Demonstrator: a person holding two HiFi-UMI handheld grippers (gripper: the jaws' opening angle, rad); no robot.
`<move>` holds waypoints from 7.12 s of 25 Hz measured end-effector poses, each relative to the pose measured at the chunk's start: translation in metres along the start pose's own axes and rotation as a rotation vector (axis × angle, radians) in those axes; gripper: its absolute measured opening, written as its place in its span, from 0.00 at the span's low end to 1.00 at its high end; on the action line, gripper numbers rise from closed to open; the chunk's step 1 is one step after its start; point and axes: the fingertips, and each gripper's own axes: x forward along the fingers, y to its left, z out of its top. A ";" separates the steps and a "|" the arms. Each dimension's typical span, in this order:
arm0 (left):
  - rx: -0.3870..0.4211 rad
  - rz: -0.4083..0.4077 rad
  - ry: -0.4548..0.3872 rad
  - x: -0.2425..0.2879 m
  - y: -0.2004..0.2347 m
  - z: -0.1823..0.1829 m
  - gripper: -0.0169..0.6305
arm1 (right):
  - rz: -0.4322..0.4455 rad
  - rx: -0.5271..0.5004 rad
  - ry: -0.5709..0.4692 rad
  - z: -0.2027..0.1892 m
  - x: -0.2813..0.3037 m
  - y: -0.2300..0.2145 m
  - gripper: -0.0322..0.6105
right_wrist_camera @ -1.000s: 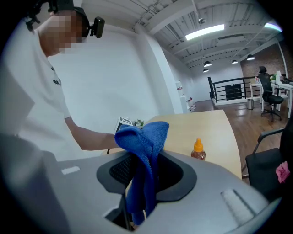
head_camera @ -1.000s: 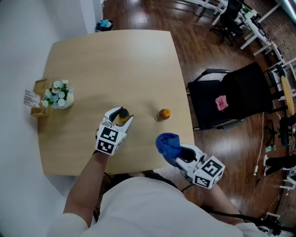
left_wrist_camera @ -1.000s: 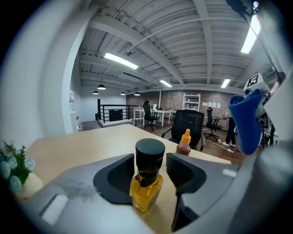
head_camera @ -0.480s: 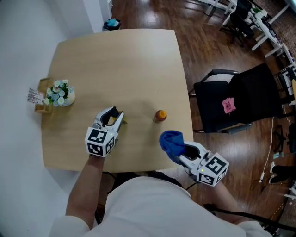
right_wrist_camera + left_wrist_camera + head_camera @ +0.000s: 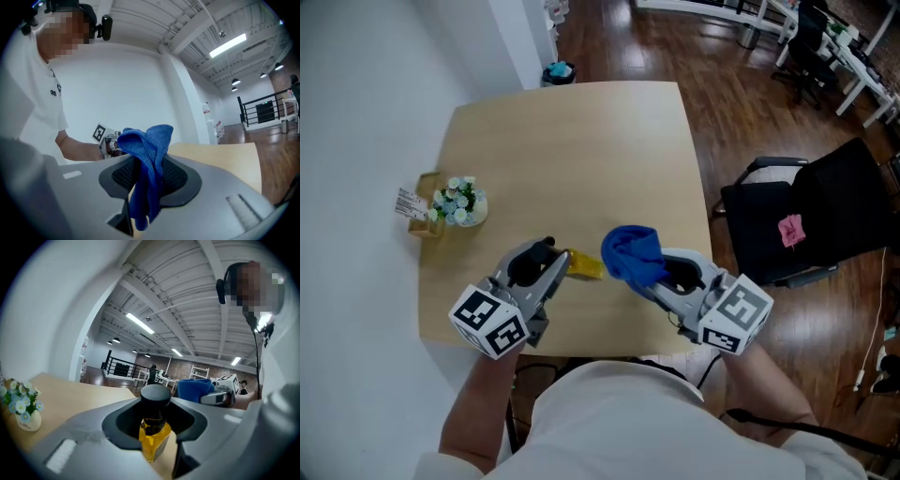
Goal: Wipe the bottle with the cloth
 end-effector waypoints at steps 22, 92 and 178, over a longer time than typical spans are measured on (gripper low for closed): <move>-0.122 -0.088 -0.138 -0.052 -0.016 0.066 0.26 | 0.095 -0.169 -0.018 0.017 0.057 0.055 0.24; 0.013 -0.201 -0.152 -0.056 -0.076 0.079 0.26 | 0.103 -0.151 0.017 0.031 0.056 0.056 0.24; 0.121 0.063 0.002 0.056 0.068 -0.061 0.26 | -0.351 0.227 0.143 -0.098 -0.079 -0.010 0.24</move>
